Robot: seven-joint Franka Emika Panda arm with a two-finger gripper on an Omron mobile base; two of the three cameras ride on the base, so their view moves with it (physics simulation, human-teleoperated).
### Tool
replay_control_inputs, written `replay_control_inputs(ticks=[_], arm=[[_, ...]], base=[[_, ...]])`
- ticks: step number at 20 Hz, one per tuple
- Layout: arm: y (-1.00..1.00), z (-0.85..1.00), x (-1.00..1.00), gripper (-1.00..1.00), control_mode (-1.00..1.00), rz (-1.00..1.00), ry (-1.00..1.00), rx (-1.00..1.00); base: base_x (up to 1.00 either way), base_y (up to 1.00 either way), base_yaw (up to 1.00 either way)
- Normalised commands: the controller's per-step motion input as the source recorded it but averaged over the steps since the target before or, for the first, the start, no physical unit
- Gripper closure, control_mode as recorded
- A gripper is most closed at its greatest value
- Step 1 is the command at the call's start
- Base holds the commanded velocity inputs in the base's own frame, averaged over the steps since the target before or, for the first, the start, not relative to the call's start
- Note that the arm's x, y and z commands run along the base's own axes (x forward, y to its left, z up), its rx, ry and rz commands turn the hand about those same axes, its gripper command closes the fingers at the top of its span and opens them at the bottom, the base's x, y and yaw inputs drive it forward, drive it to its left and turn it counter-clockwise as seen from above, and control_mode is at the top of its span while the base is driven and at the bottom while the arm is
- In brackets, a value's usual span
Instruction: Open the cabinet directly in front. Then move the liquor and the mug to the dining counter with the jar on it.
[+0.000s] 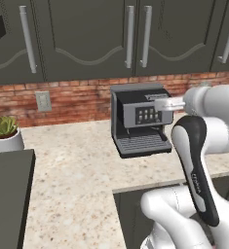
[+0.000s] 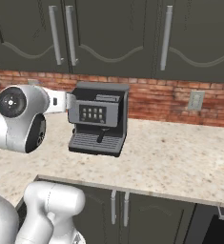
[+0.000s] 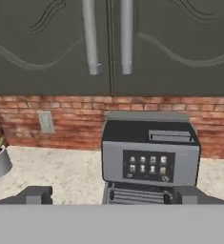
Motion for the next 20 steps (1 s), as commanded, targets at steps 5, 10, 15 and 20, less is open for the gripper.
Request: replay_control_inputs(ticks=[5,10,15,20], arm=[[0.00,0.47,-0.48,-1.00,-1.00,0.00,-0.47,0.00],[0.00,0.32,-0.37,-1.00,-1.00,0.00,-0.40,0.00],[0.00,0.21,-0.16,-1.00,-1.00,0.00,-0.19,0.00],[0.00,0.02,0.04,-1.00,-1.00,0.00,-0.01,0.00]], base=[[0.00,0.00,0.00],[0.00,0.00,0.00],[0.00,0.00,0.00],[0.00,0.00,0.00]])
